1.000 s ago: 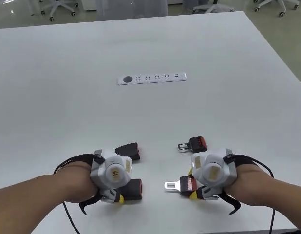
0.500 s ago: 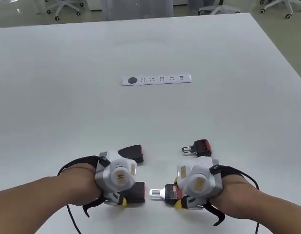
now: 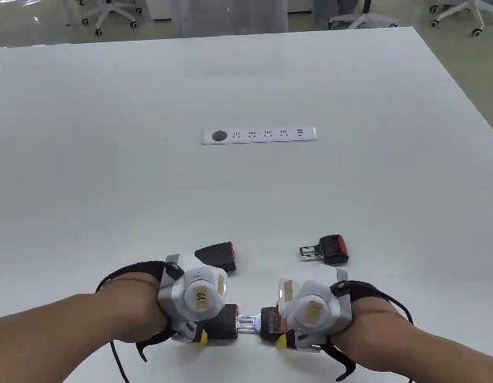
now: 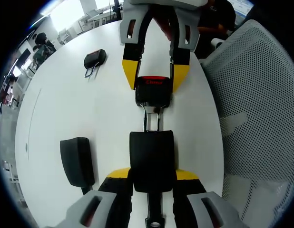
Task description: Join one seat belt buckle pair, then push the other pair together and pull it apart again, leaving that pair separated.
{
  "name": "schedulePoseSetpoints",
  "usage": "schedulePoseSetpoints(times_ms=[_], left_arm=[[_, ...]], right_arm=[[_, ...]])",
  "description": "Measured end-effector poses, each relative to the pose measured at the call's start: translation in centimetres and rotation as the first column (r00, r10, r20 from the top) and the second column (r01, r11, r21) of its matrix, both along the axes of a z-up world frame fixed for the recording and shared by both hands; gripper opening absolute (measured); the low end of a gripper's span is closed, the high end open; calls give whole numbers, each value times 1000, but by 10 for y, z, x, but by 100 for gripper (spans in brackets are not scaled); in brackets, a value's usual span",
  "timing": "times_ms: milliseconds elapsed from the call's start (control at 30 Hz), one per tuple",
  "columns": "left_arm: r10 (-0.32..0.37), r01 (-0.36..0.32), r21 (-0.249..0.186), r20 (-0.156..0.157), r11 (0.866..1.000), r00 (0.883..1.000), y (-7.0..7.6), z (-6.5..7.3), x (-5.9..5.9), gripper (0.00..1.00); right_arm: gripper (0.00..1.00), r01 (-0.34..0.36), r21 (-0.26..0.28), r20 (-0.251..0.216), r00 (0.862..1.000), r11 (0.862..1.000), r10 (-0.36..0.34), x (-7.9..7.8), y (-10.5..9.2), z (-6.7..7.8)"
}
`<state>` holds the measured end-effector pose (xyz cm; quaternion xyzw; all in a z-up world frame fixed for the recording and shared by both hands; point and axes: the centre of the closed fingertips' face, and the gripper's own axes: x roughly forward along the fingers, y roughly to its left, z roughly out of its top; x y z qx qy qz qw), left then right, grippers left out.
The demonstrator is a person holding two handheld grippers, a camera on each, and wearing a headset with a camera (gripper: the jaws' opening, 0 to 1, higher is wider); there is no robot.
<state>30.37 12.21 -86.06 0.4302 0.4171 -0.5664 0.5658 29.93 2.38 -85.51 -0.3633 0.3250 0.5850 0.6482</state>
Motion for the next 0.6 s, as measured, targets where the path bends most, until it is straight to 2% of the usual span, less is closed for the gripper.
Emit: schedulePoseSetpoints(times_ms=[200, 300, 367, 433, 600], left_arm=[[-1, 1, -3, 0, 1000, 1000, 0, 0, 0, 33], [-2, 2, 2, -1, 1000, 1000, -1, 0, -1, 33], [-5, 5, 4, 1, 1000, 1000, -1, 0, -1, 33], [-2, 2, 3, 1, 1000, 1000, -1, 0, 0, 33], [-4, 4, -1, 0, 1000, 1000, -1, 0, -1, 33]], right_arm=[[33, -34, -18, 12, 999, 999, 34, 1, 0, 1], [32, -24, 9, -2, 1000, 1000, 24, -1, 7, 3], [33, -32, 2, 12, 999, 999, 32, -1, 10, 1], [33, -13, 29, -1, 1000, 999, 13, -1, 14, 2], [32, -8, 37, 2, 1000, 999, 7, 0, 13, 1]])
